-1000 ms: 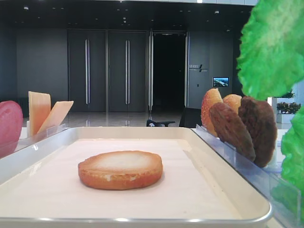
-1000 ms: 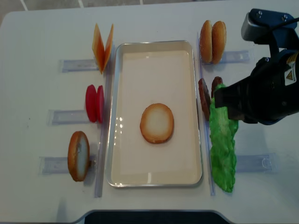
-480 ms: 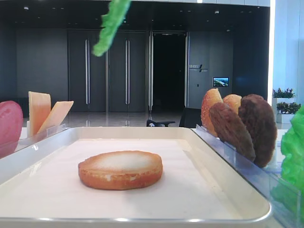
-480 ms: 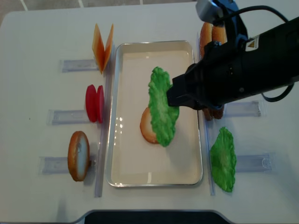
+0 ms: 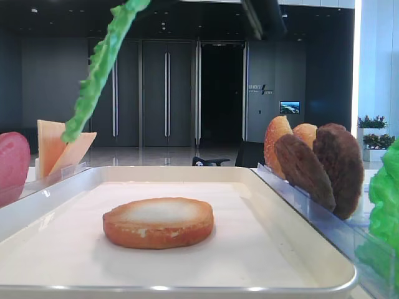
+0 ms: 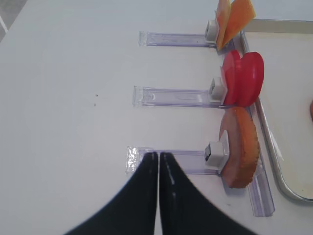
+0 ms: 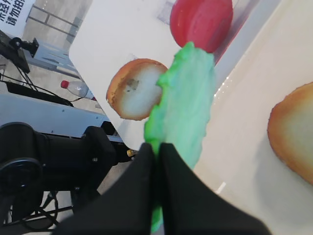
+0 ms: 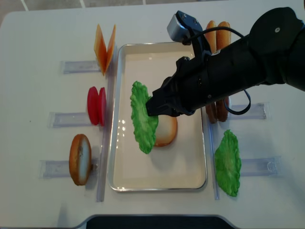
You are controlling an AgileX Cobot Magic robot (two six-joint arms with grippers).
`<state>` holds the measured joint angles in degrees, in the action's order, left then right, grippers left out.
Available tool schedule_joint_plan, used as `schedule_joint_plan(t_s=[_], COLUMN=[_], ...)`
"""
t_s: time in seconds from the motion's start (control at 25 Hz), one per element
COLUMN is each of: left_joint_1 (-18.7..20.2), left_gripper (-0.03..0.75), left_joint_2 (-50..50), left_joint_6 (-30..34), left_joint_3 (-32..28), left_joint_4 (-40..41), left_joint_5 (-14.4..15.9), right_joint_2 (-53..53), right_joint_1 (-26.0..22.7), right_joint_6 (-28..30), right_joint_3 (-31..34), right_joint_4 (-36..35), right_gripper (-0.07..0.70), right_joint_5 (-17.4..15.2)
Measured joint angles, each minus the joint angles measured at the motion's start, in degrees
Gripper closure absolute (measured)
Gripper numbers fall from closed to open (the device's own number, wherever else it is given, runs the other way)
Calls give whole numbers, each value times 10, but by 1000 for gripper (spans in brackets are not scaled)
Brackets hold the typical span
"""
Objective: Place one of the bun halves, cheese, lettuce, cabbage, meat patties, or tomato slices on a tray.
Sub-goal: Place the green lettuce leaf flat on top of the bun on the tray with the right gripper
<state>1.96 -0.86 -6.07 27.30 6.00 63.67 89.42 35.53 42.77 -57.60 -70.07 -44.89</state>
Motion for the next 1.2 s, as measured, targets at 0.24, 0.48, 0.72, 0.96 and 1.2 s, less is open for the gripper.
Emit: schedule_joint_plan(t_s=[0.24, 0.48, 0.72, 0.96, 1.2], left_joint_1=[0, 0, 0, 0, 0], left_gripper=[715, 715, 715, 715, 715], left_joint_2=[0, 0, 0, 0, 0], left_joint_6=[0, 0, 0, 0, 0], left_joint_3=[0, 0, 0, 0, 0], left_joint_4=[0, 0, 0, 0, 0], left_joint_5=[0, 0, 0, 0, 0], right_joint_2=[48, 83, 101, 101, 101], right_joint_1=[-1, -6, -18, -32, -36], right_joint_6=[52, 100, 128, 132, 132], right_joint_3=[0, 0, 0, 0, 0], right_joint_4=[-30, -53, -68, -57, -59], right_gripper=[602, 602, 602, 602, 602], right_joint_5=[3, 13, 21, 33, 21])
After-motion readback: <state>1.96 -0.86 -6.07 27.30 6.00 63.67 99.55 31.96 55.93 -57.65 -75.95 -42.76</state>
